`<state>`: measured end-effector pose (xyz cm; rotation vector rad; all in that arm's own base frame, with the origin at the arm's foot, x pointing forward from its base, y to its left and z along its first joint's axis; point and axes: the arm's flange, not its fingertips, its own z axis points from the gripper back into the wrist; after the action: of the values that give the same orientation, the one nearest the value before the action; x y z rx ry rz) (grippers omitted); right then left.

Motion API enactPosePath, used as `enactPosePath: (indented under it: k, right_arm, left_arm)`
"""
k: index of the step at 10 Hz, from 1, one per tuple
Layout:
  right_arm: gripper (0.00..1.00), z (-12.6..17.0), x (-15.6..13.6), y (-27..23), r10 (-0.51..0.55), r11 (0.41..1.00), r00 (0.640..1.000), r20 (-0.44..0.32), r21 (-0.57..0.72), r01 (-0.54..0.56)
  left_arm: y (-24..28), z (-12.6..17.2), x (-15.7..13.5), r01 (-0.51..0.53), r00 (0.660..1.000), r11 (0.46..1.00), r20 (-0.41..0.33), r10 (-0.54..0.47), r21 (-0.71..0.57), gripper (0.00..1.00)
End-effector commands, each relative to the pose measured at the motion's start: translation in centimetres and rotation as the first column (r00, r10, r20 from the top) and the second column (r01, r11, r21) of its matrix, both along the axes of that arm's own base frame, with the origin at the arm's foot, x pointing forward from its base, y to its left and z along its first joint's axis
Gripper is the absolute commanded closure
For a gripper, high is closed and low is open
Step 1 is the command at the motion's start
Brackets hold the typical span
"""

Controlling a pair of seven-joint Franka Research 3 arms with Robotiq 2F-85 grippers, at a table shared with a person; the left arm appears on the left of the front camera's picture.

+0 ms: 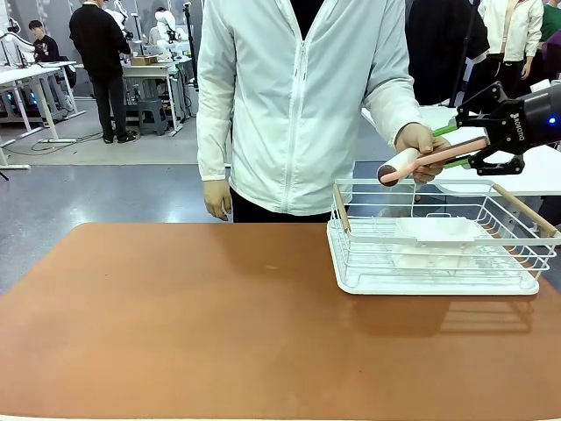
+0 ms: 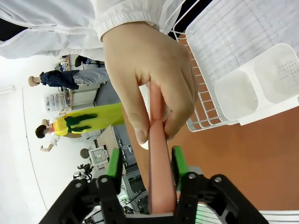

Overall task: Clean the table.
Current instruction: Pick up the Lint Roller when the human hands it over.

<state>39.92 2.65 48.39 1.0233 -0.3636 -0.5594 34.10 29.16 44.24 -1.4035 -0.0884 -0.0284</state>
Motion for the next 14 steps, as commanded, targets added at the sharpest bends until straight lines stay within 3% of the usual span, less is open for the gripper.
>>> enactPosePath:
  k: [1,2,3,4,5,6,10,14]
  right_arm:
    - [0.47,-0.2,0.4,0.4,0.017,1.0,1.0,0.016,0.0,-0.017]
    - [0.77,-0.1,0.4,0.4,0.017,1.0,1.0,0.017,0.0,-0.017]
    - [0.67,-0.1,0.4,0.4,0.021,1.0,1.0,0.011,0.007,-0.021]
    - [0.96,-0.1,0.4,0.4,0.021,1.0,1.0,0.013,0.004,-0.021]
    - [0.86,-0.2,0.4,0.3,0.019,1.0,1.0,0.013,0.005,-0.019]
    - [1.0,-0.2,0.4,0.2,0.018,1.0,1.0,0.011,0.005,-0.018]
    - [0.99,0.4,0.1,-1.6,-0.006,0.999,1.0,0.022,0.047,0.005]
    - [0.99,-0.3,0.1,-0.1,0.002,1.0,1.0,-0.007,0.004,-0.002]
  left_arm:
    - [0.1,0.4,-0.6,0.001,1.0,1.0,-0.007,-0.001,0.005,0.0]
    - [0.1,0.4,-0.6,0.001,1.0,1.0,-0.007,-0.001,0.005,0.0]
    - [0.1,0.4,-0.6,0.001,1.0,1.0,-0.007,-0.001,0.005,0.0]
    - [0.1,0.4,-0.6,0.001,1.0,1.0,-0.007,-0.001,0.005,0.0]
    - [0.1,0.4,-0.6,0.001,1.0,1.0,-0.007,-0.001,0.005,0.0]
    - [0.1,0.4,-0.6,0.001,1.0,1.0,-0.007,-0.001,0.005,0.0]
    - [0.1,0.4,-0.6,0.001,1.0,1.0,-0.007,-0.001,0.005,0.0]
    - [0.1,0.4,-0.6,0.001,1.0,1.0,-0.007,-0.001,0.005,0.0]
